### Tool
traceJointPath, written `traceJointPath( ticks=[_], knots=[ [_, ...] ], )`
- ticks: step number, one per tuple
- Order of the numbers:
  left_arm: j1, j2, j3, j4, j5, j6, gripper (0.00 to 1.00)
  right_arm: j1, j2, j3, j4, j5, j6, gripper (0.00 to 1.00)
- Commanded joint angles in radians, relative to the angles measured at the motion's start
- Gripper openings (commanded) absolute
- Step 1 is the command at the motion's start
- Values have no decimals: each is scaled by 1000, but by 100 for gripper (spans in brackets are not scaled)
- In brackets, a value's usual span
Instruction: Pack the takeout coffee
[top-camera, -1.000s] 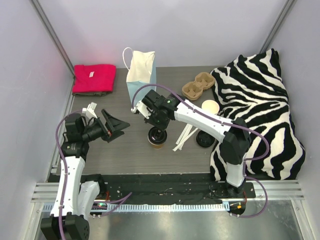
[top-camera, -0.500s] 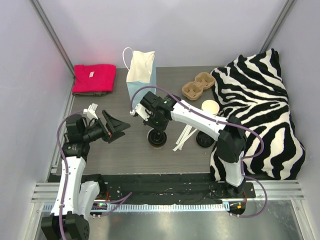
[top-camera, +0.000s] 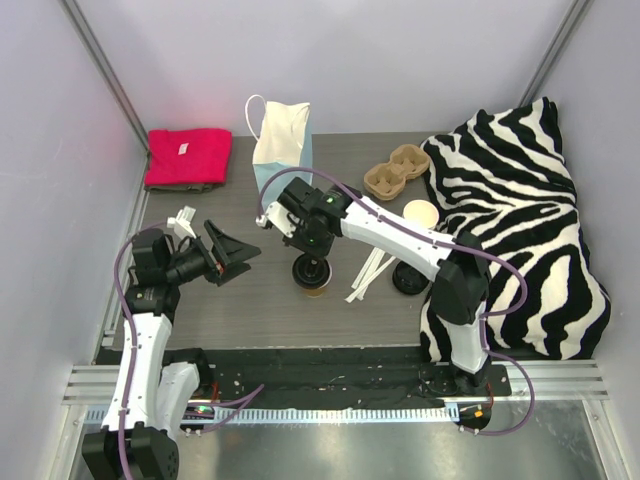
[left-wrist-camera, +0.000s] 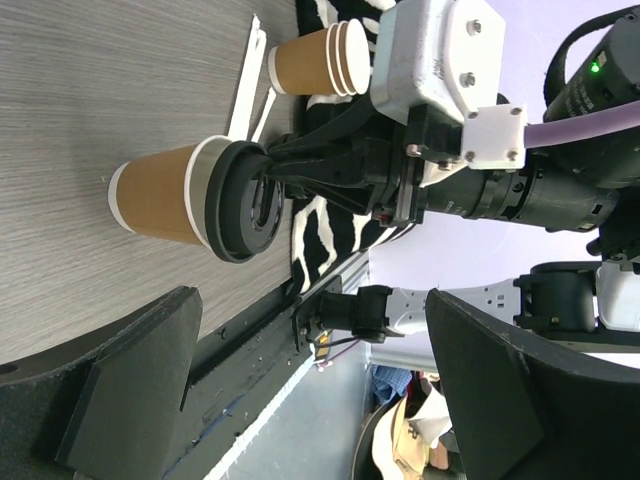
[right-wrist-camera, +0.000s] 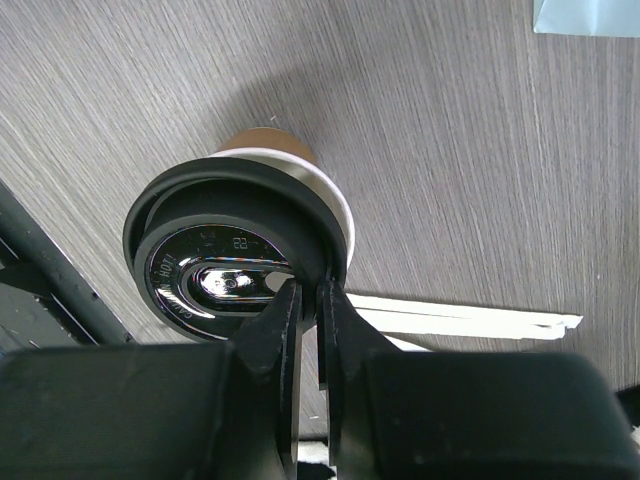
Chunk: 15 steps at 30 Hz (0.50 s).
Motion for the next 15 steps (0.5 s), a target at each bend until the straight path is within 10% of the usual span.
traceJointPath(
  ticks=[1, 15],
  knots=[
    [7, 1, -3, 49, 32, -7, 100, -5, 16, 38, -11, 1, -22, 15],
    [7, -2, -14, 49, 37, -9, 100, -19, 41, 40, -10, -10, -28, 25]
  ],
)
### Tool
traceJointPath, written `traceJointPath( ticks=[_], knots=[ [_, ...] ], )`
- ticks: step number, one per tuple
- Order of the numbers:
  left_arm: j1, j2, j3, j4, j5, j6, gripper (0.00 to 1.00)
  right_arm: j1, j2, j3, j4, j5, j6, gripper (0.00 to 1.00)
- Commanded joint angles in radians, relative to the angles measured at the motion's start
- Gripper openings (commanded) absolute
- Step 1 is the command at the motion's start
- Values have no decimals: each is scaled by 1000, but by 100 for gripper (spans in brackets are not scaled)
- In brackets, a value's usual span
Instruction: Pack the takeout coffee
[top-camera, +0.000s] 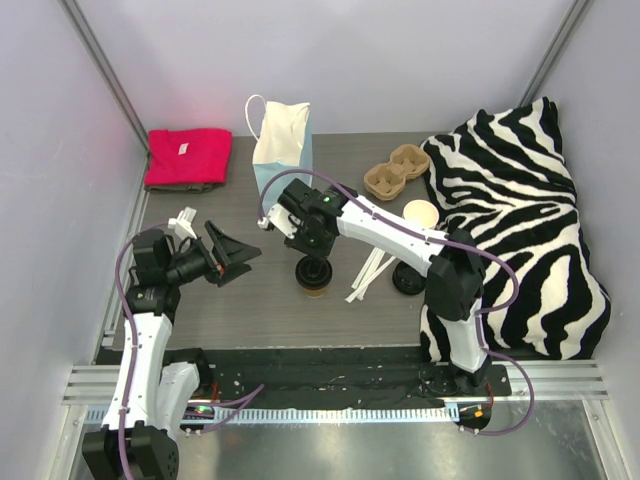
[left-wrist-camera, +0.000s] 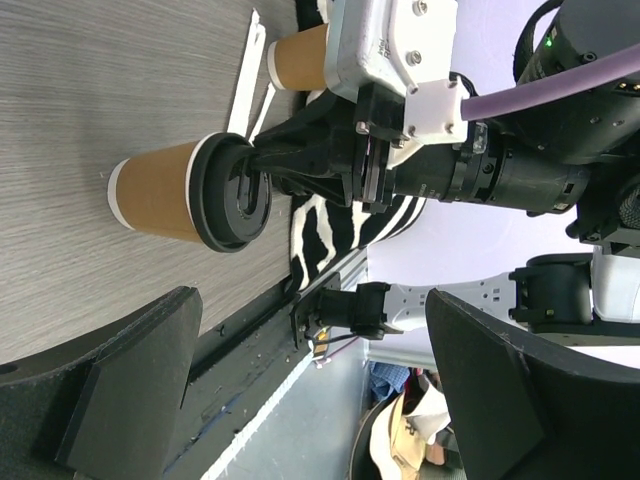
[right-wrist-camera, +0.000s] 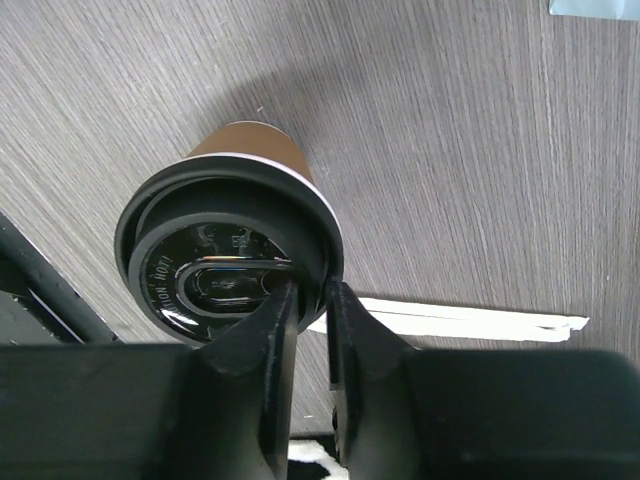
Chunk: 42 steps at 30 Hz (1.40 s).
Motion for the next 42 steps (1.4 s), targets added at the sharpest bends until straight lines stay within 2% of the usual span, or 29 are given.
traceJointPath(
  ticks=[1, 3, 10, 16, 19, 20, 21, 22, 23, 26, 28, 30, 31, 33, 35, 37, 42],
  knots=[
    [7, -5, -5, 47, 30, -7, 100, -5, -3, 43, -1, -10, -8, 29],
    [7, -2, -11, 49, 30, -7, 100, -2, -5, 47, -4, -10, -7, 30],
    [7, 3, -19, 52, 32, -8, 100, -3, -23, 124, -42, -34, 6, 51],
    [5, 0, -37, 78, 30, -25, 98, -3, -66, 155, -54, -48, 15, 57],
    [5, 12, -40, 104, 41, -33, 87, -8, -109, 141, -55, -70, 32, 57],
    [5, 15, -42, 107, 46, -30, 77, -14, -121, 135, -55, -88, 47, 57],
    [5, 15, -43, 110, 46, -24, 71, -34, -137, 116, -53, -134, 59, 57],
    [-7, 17, -45, 116, 41, -22, 65, -47, -173, 101, -48, -171, 73, 56],
    [-19, 20, -51, 122, 29, -21, 53, -67, -193, 77, -21, -210, 90, 54],
    [-107, 46, -56, 168, -5, -22, 37, -182, -299, -97, 110, -442, 195, 52],
    [-230, 72, -56, 223, -51, -34, 32, -277, -341, -238, 200, -638, 318, 49],
    [-298, 128, -57, 263, -94, -41, 26, -316, -379, -349, 324, -735, 399, 45],
    [-358, 152, -60, 314, -106, -48, 23, -333, -388, -387, 367, -804, 489, 34],
    [-397, 204, -69, 404, -141, -87, 12, -334, -408, -483, 490, -852, 560, 27],
    [-414, 241, -62, 429, -151, -102, 0, -334, -424, -549, 646, -918, 697, 22],
    [-424, 316, -53, 502, -110, -123, 0, -333, -425, -621, 771, -941, 803, 19],
    [-487, 429, 15, 524, -94, -105, 0, -333, -358, -654, 812, -976, 842, 12]
  ],
)
